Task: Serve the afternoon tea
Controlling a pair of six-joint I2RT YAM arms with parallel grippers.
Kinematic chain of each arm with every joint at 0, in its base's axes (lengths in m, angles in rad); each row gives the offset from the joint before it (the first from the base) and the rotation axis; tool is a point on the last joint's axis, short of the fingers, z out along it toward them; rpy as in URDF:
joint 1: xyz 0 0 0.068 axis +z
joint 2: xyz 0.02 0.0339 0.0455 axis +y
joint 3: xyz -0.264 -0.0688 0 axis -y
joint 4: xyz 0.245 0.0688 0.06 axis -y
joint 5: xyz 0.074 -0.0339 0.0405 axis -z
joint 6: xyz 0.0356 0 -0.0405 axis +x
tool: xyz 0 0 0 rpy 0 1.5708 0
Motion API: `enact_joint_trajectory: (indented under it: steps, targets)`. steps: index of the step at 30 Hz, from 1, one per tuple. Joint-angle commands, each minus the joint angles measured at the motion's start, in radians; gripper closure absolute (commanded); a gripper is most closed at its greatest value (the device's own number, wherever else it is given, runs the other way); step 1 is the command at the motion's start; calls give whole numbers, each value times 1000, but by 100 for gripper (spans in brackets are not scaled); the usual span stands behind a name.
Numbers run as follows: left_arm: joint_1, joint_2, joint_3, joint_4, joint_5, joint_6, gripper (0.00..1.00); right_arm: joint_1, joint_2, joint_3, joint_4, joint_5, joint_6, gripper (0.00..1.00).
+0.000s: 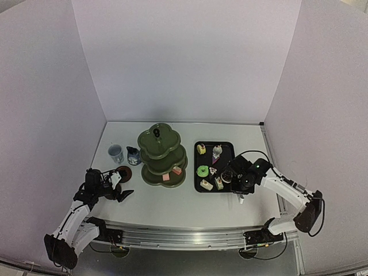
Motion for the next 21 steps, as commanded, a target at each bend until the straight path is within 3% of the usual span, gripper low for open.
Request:
enact_joint_trajectory:
  steps: [1,7,12,16,21]
  targets:
    - [-3,-10,0,8,-6,-1,6,-3,-29,64,-37,69,-23,100]
    - [-3,-8,-2,29,-6,-13,6,43,-14,188,-38,97,-75,100]
    - [-4,-13,-5,44,-10,-29,6,242,67,290,-15,146,-138,100]
    - [-3,-27,-5,54,-36,-69,6,357,162,329,39,67,-205,100]
    - [-1,-48,29,46,-102,-144,6,404,247,383,73,-31,-264,100]
